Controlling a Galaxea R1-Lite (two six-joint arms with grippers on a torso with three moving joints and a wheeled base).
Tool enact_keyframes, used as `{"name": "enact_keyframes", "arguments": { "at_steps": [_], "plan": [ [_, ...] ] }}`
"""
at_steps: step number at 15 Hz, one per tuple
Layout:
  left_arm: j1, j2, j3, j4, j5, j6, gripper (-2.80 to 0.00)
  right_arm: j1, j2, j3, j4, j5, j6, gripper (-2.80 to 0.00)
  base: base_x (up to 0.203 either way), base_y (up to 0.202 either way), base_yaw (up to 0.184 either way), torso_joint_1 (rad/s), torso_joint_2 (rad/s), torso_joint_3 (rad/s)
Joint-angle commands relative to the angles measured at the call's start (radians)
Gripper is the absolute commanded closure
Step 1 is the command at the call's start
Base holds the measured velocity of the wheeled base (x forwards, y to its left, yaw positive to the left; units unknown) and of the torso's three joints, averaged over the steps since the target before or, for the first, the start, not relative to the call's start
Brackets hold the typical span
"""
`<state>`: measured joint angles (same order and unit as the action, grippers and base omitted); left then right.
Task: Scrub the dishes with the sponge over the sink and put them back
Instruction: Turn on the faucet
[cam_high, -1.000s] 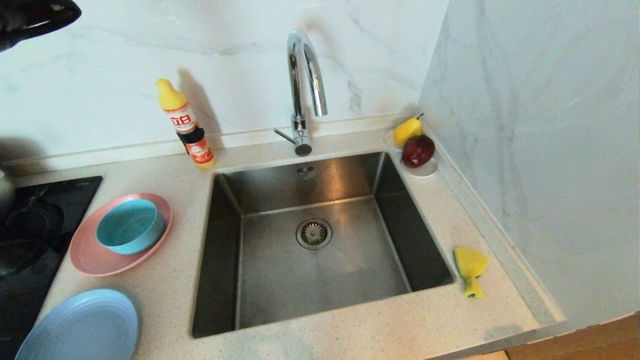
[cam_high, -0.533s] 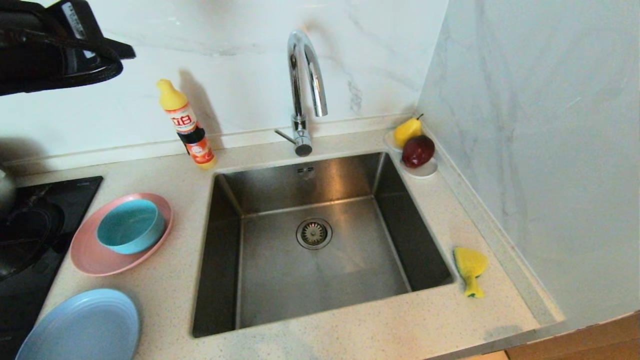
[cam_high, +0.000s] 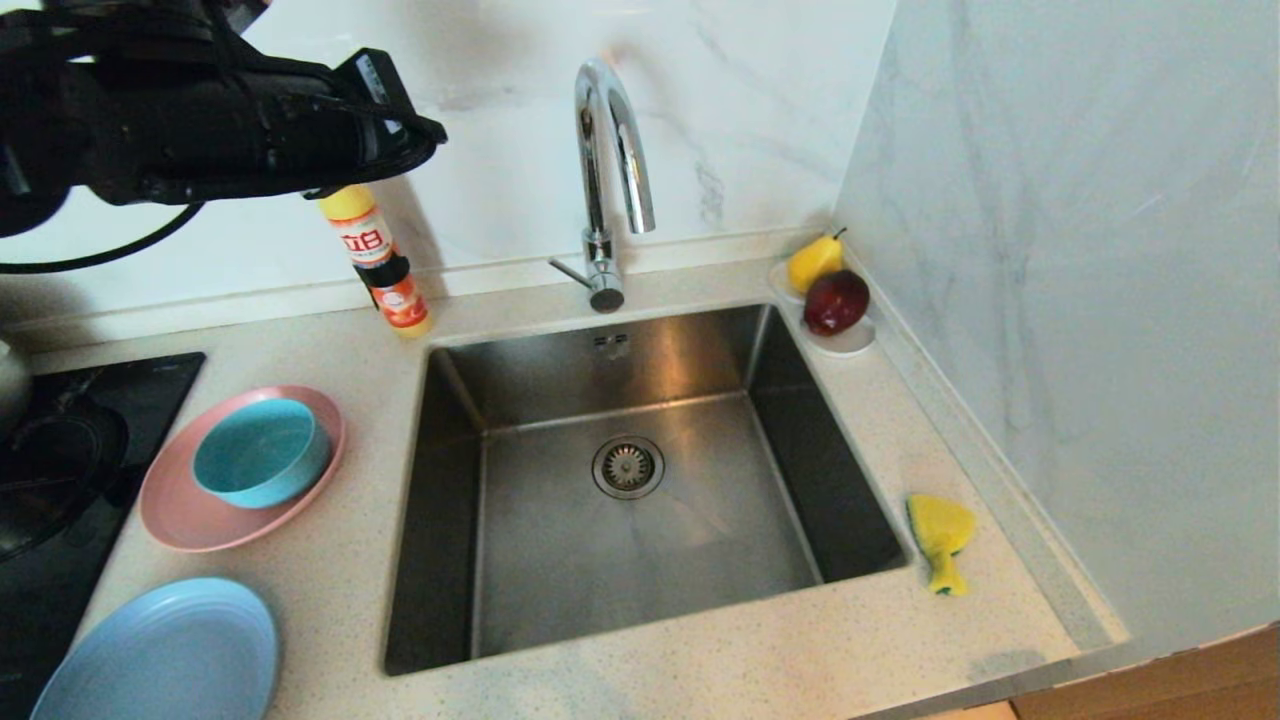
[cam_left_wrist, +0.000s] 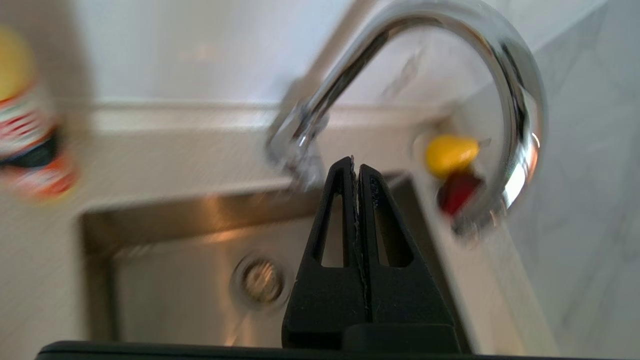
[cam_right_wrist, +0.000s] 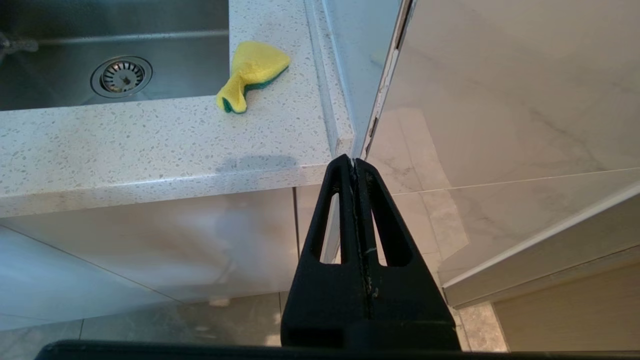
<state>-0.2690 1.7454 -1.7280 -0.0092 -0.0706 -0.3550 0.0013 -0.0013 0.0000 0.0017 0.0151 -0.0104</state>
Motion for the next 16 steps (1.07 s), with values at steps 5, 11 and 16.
{"name": "enact_keyframes", "arguments": {
  "at_steps": [5, 11, 16],
  "plan": [
    [-0.016, 0.274, -0.191, -0.048, -0.015, -0.009, 0.0, 0.0, 0.0, 0.0, 0.0, 0.0, 0.0, 0.0, 0.0, 0.0, 0.0, 0.0, 0.0, 0.0],
    [-0.016, 0.384, -0.192, -0.142, -0.031, -0.016, 0.0, 0.0, 0.0, 0.0, 0.0, 0.0, 0.0, 0.0, 0.0, 0.0, 0.0, 0.0, 0.0, 0.0],
    [-0.015, 0.442, -0.191, -0.218, -0.03, -0.015, 0.0, 0.0, 0.0, 0.0, 0.0, 0.0, 0.0, 0.0, 0.0, 0.0, 0.0, 0.0, 0.0, 0.0]
  ]
}}
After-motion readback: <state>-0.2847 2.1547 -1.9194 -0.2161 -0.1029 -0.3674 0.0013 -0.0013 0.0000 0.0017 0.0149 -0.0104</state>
